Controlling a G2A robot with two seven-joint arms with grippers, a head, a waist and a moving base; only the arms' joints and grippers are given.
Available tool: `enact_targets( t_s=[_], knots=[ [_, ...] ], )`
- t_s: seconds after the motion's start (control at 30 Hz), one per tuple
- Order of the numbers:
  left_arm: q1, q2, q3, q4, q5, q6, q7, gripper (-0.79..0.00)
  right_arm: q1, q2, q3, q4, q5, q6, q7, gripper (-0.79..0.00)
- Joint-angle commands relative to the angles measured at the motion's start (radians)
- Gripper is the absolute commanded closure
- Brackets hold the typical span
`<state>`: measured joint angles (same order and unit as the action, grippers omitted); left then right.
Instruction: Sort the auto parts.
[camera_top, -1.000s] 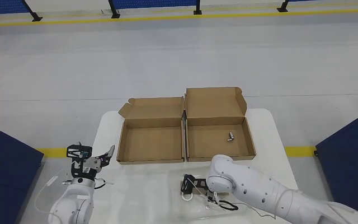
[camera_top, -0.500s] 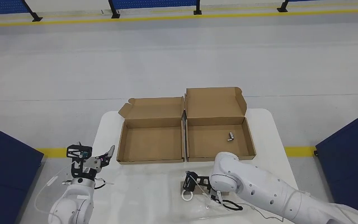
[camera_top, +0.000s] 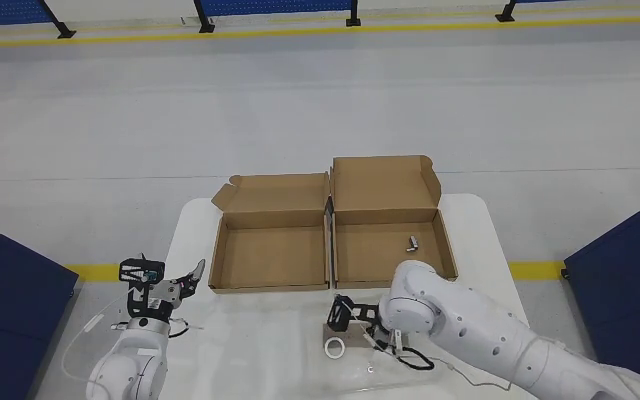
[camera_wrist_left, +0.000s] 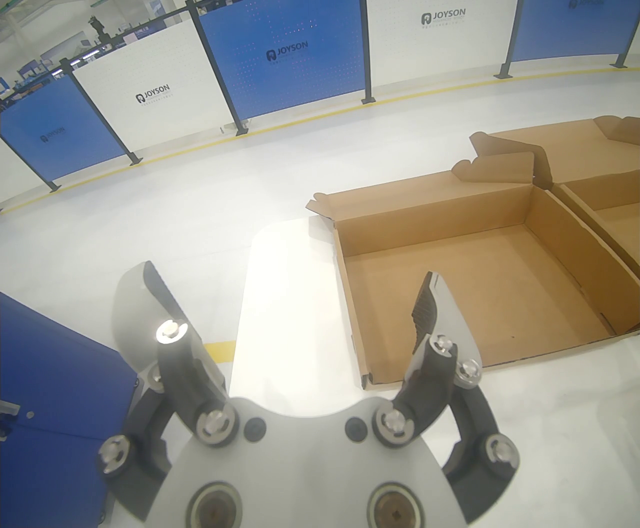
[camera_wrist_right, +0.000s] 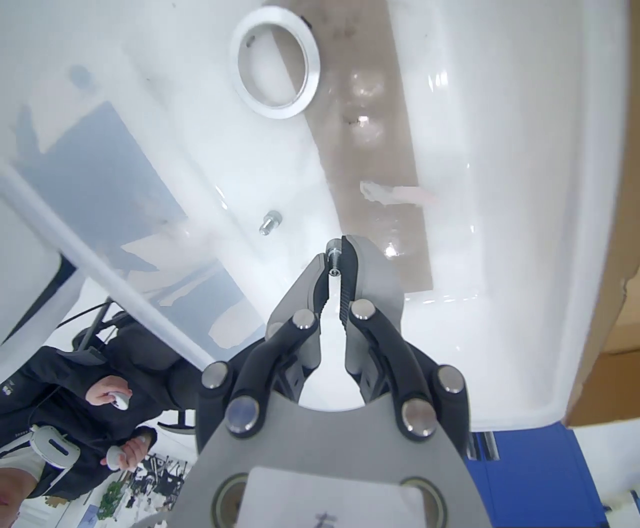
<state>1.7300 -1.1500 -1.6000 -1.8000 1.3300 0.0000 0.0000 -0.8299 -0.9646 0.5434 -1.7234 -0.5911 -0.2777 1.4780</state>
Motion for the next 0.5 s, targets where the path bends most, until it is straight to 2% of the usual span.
enact_targets(
  t_s=[0.0,0.17,0.3,0.47],
  knots=[
    [0.0,0.0,0.0,0.0,0.0,0.0,0.0,-0.785,-0.022,0.027,0.076,0.001,0.112,-0.046,0.009,0.0],
    [0.0,0.0,0.0,0.0,0.0,0.0,0.0,-0.785,-0.1,0.114,0.229,-0.008,0.32,-0.124,-0.059,0.0],
    [0.0,0.0,0.0,0.0,0.0,0.0,0.0,-0.785,-0.143,0.183,0.289,-0.008,0.477,-0.176,-0.111,0.0],
    [0.0,0.0,0.0,0.0,0.0,0.0,0.0,-0.785,-0.145,0.188,0.294,-0.008,0.485,-0.184,-0.119,0.0]
  ],
)
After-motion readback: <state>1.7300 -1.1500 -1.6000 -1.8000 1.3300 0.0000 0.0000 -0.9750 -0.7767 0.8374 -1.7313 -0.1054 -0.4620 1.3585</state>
